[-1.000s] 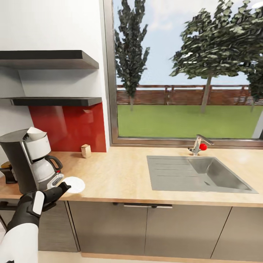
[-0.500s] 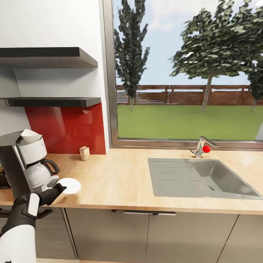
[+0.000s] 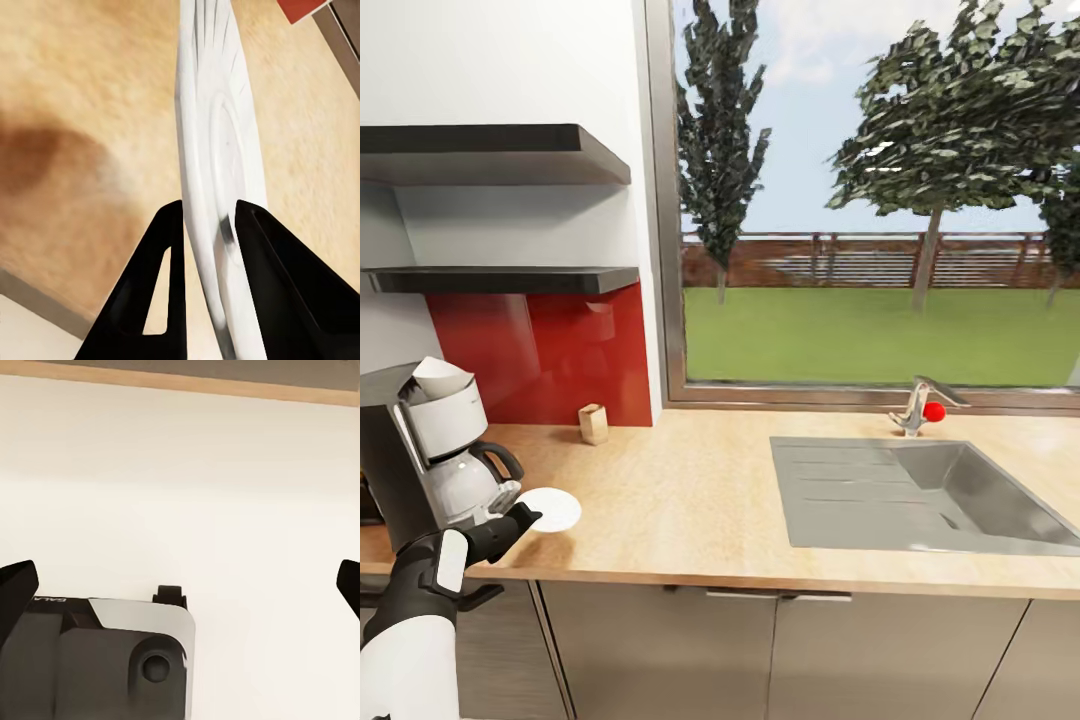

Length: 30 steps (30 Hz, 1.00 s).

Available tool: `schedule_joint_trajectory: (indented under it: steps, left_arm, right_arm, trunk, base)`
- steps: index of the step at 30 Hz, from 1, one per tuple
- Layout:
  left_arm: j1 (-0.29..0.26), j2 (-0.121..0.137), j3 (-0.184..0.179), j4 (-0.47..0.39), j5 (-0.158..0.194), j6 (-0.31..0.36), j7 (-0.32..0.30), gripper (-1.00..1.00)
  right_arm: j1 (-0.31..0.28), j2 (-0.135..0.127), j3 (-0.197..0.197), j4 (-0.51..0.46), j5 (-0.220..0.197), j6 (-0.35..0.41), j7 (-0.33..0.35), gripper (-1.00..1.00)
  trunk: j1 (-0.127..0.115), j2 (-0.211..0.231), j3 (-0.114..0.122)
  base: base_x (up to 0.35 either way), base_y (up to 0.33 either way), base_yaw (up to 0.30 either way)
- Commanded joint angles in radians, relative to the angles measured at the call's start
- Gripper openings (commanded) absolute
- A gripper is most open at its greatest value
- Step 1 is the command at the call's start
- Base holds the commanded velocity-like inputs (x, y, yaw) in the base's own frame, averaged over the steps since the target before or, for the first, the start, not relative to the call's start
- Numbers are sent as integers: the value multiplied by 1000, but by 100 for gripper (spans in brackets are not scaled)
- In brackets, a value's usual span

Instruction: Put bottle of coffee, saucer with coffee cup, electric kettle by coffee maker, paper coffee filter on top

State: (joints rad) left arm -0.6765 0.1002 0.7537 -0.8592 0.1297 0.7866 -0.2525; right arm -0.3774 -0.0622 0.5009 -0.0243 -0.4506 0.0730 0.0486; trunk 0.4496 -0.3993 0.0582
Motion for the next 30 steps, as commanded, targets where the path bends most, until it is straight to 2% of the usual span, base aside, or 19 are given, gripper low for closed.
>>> schedule_joint_trajectory:
  steps: [1,11,18,24,30]
  left_arm:
    - [0,0,3,0,6,6,2,-100]
    - [1,0,3,12,3,5,2,-100]
    - [22,-1,3,14,3,3,2,-100]
    - [31,1,3,15,0,-34,3,-100]
    - [54,1,4,15,3,-44,5,-100]
  right_arm:
    - [0,-1,8,-2,-10,5,2,100]
    - [0,-1,8,-2,-10,5,2,100]
    - [0,-1,8,-2,-10,5,2,100]
    - [0,-1,8,-2,-10,5,2,100]
    - [0,-1,8,-2,-10,5,2,100]
  trunk:
    - [0,-1,0]
    - [0,-1,0]
    - [0,-1,0]
    - [0,-1,0]
    - [0,-1,0]
  base:
    - [28,17,0]
    - [5,3,0]
    - [0,0,0]
    - [0,0,0]
    - [45,0,0]
